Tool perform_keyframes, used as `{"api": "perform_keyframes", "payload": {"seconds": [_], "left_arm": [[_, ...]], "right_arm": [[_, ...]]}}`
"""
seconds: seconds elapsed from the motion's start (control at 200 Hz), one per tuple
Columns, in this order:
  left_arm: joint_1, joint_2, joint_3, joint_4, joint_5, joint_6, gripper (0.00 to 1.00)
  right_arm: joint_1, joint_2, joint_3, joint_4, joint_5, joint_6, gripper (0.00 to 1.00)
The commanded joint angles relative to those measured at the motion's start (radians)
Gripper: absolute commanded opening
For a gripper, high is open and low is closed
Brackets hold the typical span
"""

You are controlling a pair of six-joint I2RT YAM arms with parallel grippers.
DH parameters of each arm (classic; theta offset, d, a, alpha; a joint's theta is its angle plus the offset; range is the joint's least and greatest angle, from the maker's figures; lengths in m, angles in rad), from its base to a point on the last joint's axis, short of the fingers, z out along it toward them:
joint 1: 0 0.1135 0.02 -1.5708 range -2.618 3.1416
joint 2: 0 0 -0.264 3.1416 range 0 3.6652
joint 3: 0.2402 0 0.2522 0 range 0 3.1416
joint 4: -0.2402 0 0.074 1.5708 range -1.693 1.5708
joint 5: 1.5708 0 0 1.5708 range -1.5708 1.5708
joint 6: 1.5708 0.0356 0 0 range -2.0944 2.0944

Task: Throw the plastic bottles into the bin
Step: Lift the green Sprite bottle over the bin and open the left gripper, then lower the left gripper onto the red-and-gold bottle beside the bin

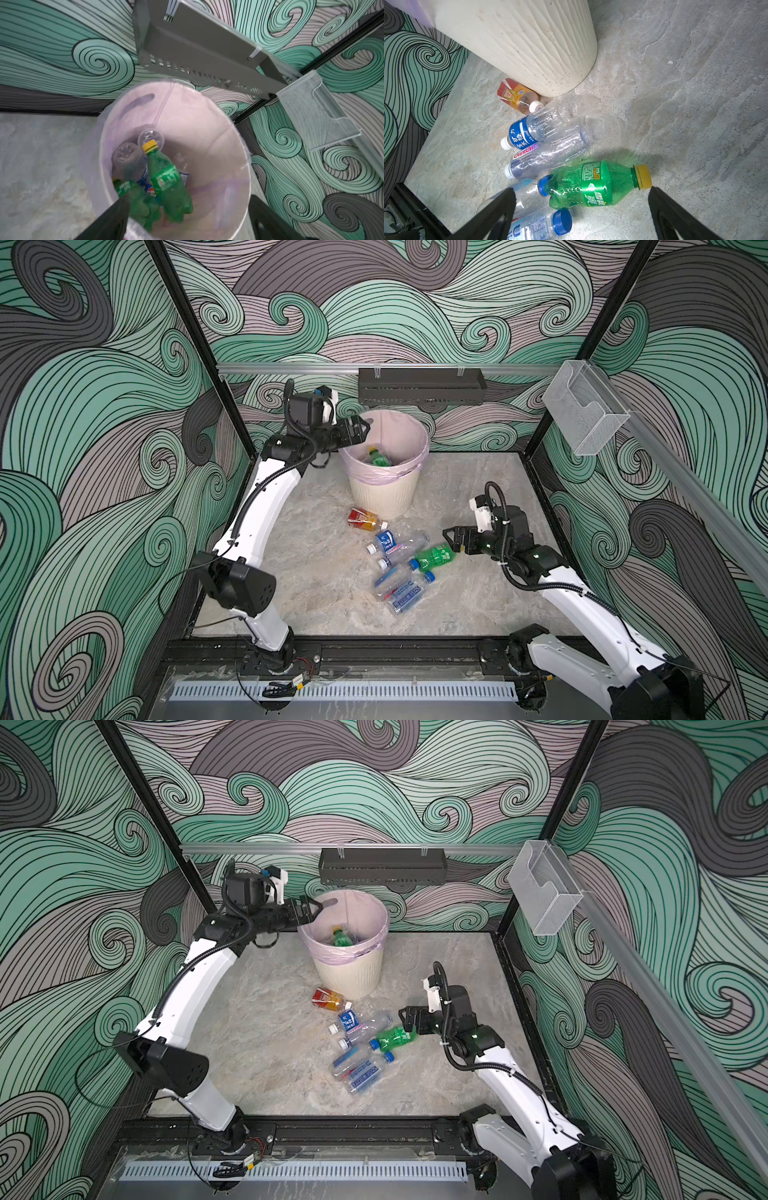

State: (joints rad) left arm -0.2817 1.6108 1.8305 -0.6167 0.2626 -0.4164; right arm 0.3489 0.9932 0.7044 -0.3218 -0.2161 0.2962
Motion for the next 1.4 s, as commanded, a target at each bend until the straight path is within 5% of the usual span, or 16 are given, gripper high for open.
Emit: {"api": "perform_keyframes", "payload": {"seconds": [0.0, 0.135, 0.295, 0.601, 0.721, 0.886, 1.077, 1.397], "left_arm": [[0.001, -0.175, -0.138, 0.007, -0.053, 0.072, 0.92], [0.006, -0.34, -0.344, -0.01, -0.142, 0.08, 0.92], [0.007, -0.449, -0.552, -0.019, -0.101, 0.157, 0.9], [0.007, -0.413, -0.791, 0.076, -0.148, 0.345, 0.81], [0.006, -0.338, -0.759, 0.078, -0.174, 0.347, 0.78], [0.007, -0.238, -0.744, 0.179, -0.292, 0.165, 0.71], [0.007, -0.082, -0.743, 0.288, -0.213, 0.086, 0.64], [0.007, 0.079, -0.711, 0.39, -0.131, 0.122, 0.63]], "right_arm": [[-0.002, 0.025, 0.0, 0.031, 0.004, 0.007, 1.0], [-0.004, 0.06, 0.001, 0.064, -0.014, 0.028, 1.0], [-0.004, 0.072, 0.0, 0.079, -0.019, 0.039, 1.0], [-0.003, 0.064, -0.011, 0.093, -0.014, 0.053, 0.99], [-0.004, 0.045, -0.026, 0.093, -0.012, 0.061, 0.98], [-0.004, 0.015, -0.062, 0.125, -0.006, 0.069, 0.98], [-0.005, -0.015, -0.045, 0.065, 0.014, 0.031, 0.98], [-0.008, -0.06, -0.072, 0.058, 0.028, 0.03, 0.99]]}}
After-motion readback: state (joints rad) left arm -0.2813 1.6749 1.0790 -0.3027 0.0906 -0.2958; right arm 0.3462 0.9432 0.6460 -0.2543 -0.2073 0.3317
